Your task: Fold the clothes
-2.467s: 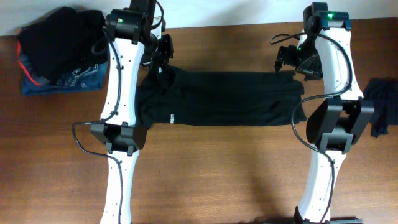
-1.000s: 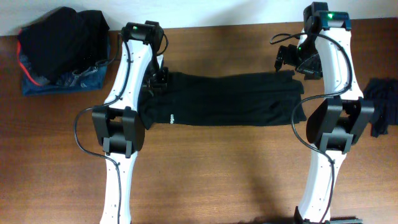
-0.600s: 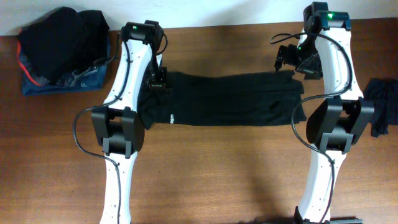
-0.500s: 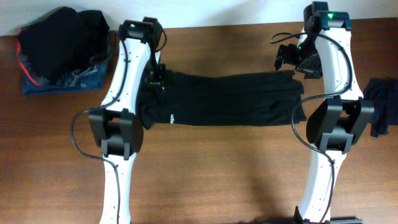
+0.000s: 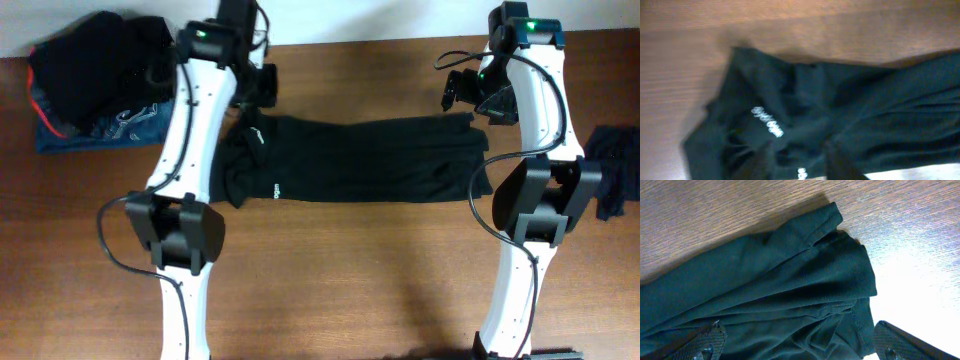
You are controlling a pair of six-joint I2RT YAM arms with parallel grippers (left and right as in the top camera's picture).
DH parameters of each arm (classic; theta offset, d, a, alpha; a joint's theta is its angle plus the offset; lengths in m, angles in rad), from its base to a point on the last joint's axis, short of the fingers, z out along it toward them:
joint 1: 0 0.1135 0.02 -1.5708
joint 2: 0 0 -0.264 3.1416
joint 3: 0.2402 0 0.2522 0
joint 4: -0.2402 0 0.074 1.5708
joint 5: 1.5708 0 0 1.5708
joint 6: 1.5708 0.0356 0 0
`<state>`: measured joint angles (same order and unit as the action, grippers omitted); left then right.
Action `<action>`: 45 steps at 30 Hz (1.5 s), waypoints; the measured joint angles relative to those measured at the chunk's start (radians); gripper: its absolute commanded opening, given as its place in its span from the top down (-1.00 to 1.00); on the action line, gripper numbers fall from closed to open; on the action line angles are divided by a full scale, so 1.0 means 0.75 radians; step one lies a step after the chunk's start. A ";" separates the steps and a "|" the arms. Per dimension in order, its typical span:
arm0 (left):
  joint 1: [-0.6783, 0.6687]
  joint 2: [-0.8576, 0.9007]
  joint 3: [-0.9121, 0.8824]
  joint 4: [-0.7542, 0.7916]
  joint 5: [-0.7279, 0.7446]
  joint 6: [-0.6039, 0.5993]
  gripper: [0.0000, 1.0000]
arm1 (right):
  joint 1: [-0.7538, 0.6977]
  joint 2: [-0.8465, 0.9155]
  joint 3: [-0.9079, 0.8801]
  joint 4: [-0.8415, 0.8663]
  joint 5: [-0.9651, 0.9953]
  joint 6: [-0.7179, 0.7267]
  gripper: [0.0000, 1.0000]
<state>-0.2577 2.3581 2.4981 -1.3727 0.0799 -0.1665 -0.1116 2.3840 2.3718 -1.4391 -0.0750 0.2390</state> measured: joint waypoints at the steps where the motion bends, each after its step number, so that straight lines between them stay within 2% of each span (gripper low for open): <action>1: -0.014 0.000 -0.038 0.014 0.010 -0.006 0.78 | 0.000 0.000 0.000 0.000 0.000 0.001 -0.97; 3: -0.043 0.001 -0.139 0.053 0.040 -0.009 0.90 | 0.000 0.000 0.000 0.003 0.000 -0.001 -0.97; 5: -0.067 0.002 -0.235 0.107 0.068 -0.011 0.92 | -0.001 0.000 0.000 0.005 0.000 0.001 -0.97; 13: -0.082 0.005 -0.513 0.267 0.093 -0.012 0.92 | -0.001 0.000 0.000 0.005 0.000 0.001 -0.97; 18: -0.062 0.005 -0.625 0.299 0.047 -0.012 0.92 | -0.001 0.000 0.000 0.005 0.000 0.001 -0.97; 27: 0.039 0.005 -0.682 0.289 -0.111 -0.012 0.90 | 0.000 0.000 0.000 0.005 0.000 0.001 -0.97; 45: 0.074 0.005 -0.682 0.193 -0.138 -0.012 0.91 | 0.000 0.006 0.000 0.014 -0.001 0.101 -0.97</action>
<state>-0.2024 2.3619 1.9869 -1.2278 -0.0235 -0.1753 -0.1116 2.3882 2.3718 -1.4288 -0.0753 0.3149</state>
